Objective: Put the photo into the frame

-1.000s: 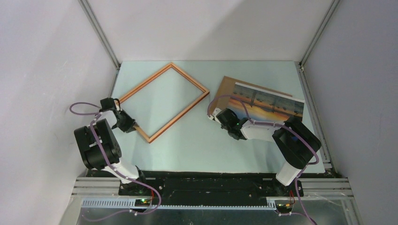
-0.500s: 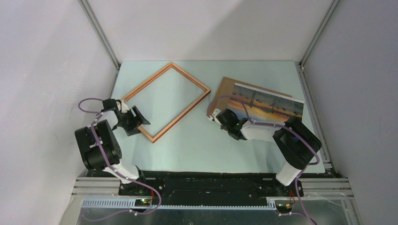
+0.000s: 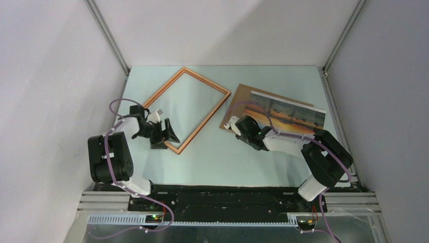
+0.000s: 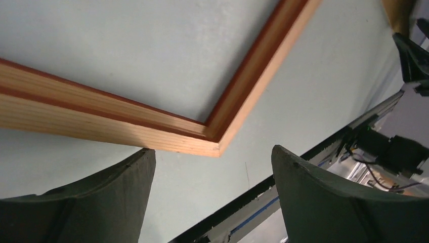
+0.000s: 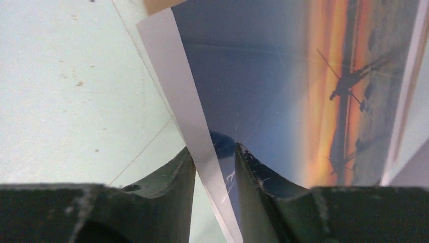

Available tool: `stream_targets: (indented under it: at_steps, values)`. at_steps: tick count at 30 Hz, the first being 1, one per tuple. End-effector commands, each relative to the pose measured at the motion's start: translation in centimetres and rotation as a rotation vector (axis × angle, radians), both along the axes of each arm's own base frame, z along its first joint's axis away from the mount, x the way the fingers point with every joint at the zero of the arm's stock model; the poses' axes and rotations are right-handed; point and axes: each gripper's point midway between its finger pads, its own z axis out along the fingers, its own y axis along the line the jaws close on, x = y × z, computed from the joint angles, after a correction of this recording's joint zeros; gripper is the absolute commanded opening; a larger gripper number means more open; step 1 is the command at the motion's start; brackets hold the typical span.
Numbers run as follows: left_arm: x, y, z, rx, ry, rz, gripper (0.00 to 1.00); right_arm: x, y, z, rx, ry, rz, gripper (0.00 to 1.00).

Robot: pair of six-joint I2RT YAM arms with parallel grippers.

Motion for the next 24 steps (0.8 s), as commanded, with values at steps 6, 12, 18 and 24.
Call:
stream_targets:
  at_steps: [6, 12, 18, 24]
  values:
    - [3.1, 0.4, 6.7, 0.08, -0.303, -0.106, 0.9, -1.9, 1.9, 0.6, 0.15, 0.104, 0.053, 0.56]
    - [8.3, 5.6, 10.1, 0.367, -0.402, -0.007, 0.92, -2.1, 2.6, 1.4, 0.197, 0.126, 0.065, 0.8]
    - [16.3, 10.1, 11.9, 0.536, -0.413, 0.124, 0.91, -2.3, 3.3, 2.1, 0.221, 0.122, 0.084, 0.84]
    - [21.9, 12.5, 9.2, 0.604, -0.37, 0.15, 0.91, -2.2, 3.1, 2.8, 0.238, 0.112, 0.077, 0.84]
